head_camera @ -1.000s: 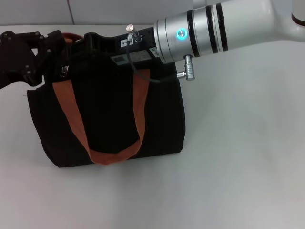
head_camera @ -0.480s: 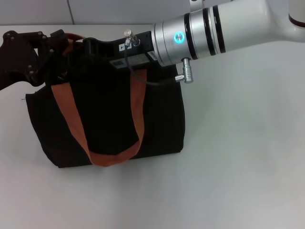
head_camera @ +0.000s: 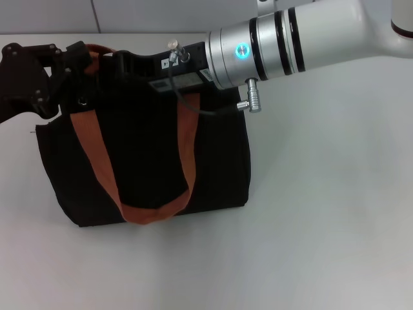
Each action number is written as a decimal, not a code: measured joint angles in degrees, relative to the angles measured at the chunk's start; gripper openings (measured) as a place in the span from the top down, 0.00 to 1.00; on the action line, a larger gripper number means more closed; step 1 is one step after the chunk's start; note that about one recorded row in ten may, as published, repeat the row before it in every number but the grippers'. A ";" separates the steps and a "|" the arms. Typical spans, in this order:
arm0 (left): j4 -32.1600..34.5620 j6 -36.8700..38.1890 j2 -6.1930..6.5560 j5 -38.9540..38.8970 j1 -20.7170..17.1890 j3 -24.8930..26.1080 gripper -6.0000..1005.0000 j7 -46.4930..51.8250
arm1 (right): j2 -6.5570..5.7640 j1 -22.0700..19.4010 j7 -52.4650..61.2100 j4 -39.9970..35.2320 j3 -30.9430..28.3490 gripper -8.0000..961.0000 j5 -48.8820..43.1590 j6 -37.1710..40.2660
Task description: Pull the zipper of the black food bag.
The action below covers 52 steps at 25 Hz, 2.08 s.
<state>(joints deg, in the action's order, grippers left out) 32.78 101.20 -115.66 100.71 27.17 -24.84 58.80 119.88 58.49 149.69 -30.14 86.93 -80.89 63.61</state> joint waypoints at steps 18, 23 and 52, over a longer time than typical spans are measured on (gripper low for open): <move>0.00 -0.22 0.00 0.01 -0.04 -0.03 0.97 0.00 | -0.01 -0.37 -1.28 0.11 0.03 0.85 2.44 -0.99; 0.00 -0.27 -0.04 0.02 -0.02 0.06 0.97 0.00 | -0.01 0.02 -1.39 0.04 1.93 0.85 2.55 -2.08; 0.00 -0.60 0.59 -0.12 -0.90 2.87 0.97 0.00 | -0.53 -9.04 3.96 -16.85 0.62 0.99 -11.12 -2.88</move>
<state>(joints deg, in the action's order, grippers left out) 32.78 100.61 -115.06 100.59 26.28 -21.96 58.79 119.35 49.45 153.65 -46.99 87.55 -92.01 60.73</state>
